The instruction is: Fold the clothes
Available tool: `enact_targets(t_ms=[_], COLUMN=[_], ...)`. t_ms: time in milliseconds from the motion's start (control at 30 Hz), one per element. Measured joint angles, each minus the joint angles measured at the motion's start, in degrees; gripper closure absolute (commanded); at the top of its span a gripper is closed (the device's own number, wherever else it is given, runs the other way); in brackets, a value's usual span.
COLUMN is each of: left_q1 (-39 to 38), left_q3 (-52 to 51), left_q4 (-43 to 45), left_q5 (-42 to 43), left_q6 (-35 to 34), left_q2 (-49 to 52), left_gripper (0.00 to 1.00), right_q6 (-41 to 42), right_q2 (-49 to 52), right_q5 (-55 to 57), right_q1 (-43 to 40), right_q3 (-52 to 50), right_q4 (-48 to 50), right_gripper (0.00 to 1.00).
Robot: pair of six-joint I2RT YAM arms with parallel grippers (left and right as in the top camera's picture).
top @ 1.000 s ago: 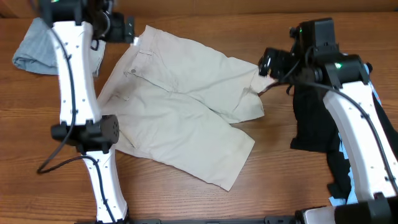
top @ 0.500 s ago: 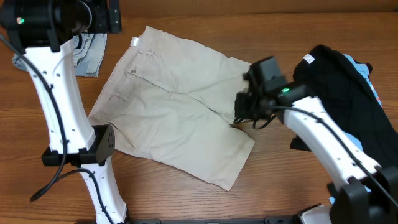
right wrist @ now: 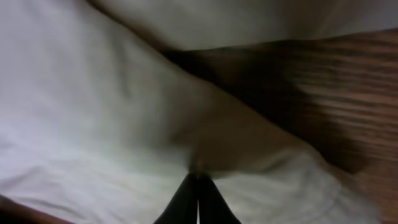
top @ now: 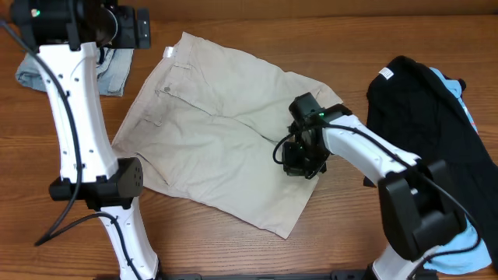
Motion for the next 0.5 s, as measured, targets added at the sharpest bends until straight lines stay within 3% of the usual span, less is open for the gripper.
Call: enact_targets(t_ms=[500], left_q1=[-0.07], left_q3=[-19.19], left_q4=[11.13], left_q5=[-1.6], left_q6=[0.0], left_q2=[0.02], left_gripper=[0.0], right_q6=[-4.0], right_q2=[3.3], right_q5=[1.46], right_q1=[-5.42], right_q3=[0.0], right_q4=[-3.34], right_gripper=[0.93])
